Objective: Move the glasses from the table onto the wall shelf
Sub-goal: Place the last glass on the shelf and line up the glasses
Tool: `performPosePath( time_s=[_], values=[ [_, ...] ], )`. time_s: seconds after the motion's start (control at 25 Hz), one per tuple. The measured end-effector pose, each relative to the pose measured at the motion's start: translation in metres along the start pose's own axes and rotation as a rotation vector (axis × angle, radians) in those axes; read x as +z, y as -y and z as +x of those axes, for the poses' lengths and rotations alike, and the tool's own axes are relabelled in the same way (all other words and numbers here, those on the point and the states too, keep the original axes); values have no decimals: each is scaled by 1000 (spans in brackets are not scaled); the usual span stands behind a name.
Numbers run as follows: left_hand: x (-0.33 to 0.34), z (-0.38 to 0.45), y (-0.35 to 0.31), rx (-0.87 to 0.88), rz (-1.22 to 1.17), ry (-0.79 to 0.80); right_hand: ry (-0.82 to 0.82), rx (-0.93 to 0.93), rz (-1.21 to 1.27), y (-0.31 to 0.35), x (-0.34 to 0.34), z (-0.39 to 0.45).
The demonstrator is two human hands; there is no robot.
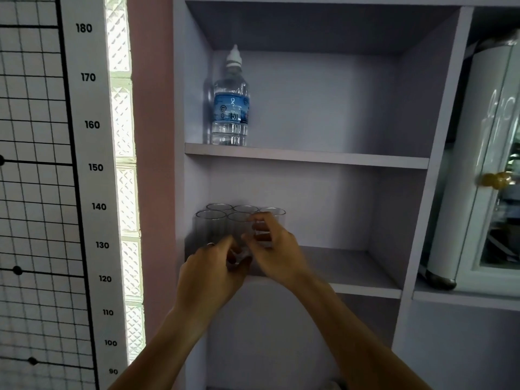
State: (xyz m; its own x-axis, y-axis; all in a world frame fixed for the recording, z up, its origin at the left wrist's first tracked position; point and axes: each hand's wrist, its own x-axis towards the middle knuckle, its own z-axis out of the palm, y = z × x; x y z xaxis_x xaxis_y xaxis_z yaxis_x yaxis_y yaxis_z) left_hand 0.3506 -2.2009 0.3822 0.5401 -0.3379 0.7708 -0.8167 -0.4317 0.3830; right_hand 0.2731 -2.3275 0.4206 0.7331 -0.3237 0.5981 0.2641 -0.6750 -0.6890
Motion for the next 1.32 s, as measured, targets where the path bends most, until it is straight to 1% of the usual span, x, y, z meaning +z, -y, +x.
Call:
performPosePath(
  time_s=[0.08, 0.24, 0.32, 0.48, 0.72, 1.0, 1.12, 1.32],
  values=[
    [0, 0, -2, -2, -10, -8, 4, -7, -5, 1, -3, 0],
    [3, 1, -19, 18, 39, -53, -68, -15, -35, -10, -15, -7],
    [10, 3, -32, 42, 15, -58, -97, 5, -43, -16, -26, -13],
    [32, 8, -53, 92, -92, -20, -170, 4, -45, -24, -53, -21],
    [53, 17, -77, 99, -142, 50, -218, 96, -53, -32, -76, -28],
    [63, 24, -76, 29, -86, 84, -267, 180, 5, -36, -80, -21],
    [63, 25, -77, 35, -62, 85, -260, 192, 80, -37, -77, -18],
    [62, 28, -78, 31, -29, 97, -264, 191, 62, -43, -72, -14]
  ],
)
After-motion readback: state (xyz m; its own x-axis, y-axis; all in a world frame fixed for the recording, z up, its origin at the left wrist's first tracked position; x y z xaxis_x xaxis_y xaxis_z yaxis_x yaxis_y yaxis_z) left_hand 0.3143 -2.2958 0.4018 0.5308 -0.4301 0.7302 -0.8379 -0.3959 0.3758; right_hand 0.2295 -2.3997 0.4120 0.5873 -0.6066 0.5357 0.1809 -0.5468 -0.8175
